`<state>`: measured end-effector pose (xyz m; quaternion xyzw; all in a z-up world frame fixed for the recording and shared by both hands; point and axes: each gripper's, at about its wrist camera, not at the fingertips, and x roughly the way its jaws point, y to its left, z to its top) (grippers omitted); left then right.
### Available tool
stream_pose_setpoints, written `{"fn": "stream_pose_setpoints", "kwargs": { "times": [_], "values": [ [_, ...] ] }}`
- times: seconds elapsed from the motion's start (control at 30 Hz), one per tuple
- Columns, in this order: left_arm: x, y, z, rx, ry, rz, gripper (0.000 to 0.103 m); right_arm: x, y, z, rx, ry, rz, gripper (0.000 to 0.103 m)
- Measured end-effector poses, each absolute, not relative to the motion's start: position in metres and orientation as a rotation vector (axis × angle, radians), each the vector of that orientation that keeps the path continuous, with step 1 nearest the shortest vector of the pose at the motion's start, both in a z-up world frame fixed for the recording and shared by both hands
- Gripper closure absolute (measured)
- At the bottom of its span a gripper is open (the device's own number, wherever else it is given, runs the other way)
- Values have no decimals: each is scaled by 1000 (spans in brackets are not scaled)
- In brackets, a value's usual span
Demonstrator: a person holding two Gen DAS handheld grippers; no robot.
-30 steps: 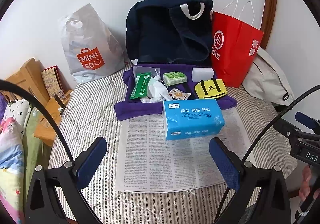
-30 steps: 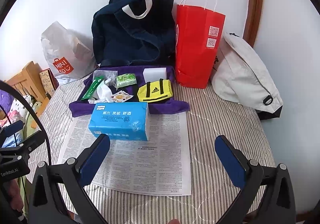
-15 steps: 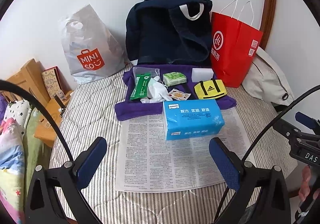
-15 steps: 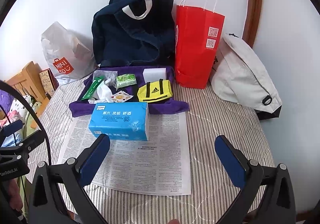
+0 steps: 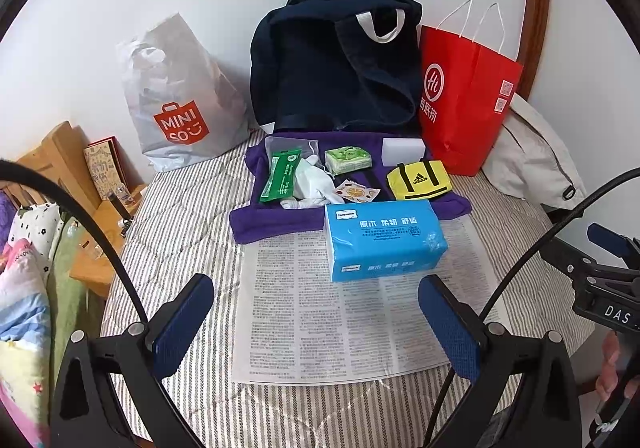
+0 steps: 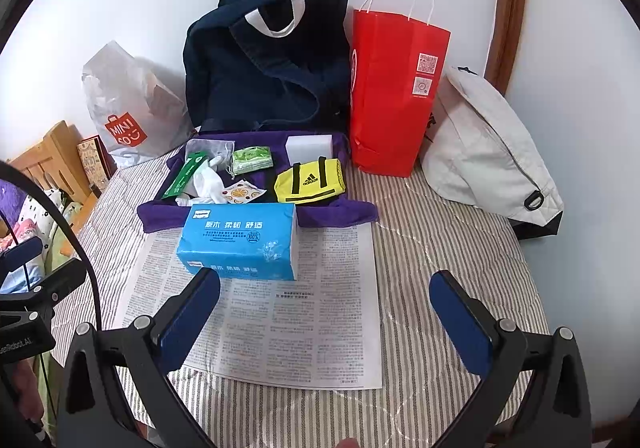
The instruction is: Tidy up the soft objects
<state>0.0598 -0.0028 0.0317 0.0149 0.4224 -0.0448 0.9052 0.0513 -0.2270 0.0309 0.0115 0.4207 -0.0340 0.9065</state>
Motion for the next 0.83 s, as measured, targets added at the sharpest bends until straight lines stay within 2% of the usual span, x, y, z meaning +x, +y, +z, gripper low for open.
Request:
{"fn": "stream_pose_setpoints", "kwargs": {
  "times": [0.83],
  "values": [
    [72,-6,32,45,868,-105,0,55,-235,24,41,884,-66,0]
  ]
}}
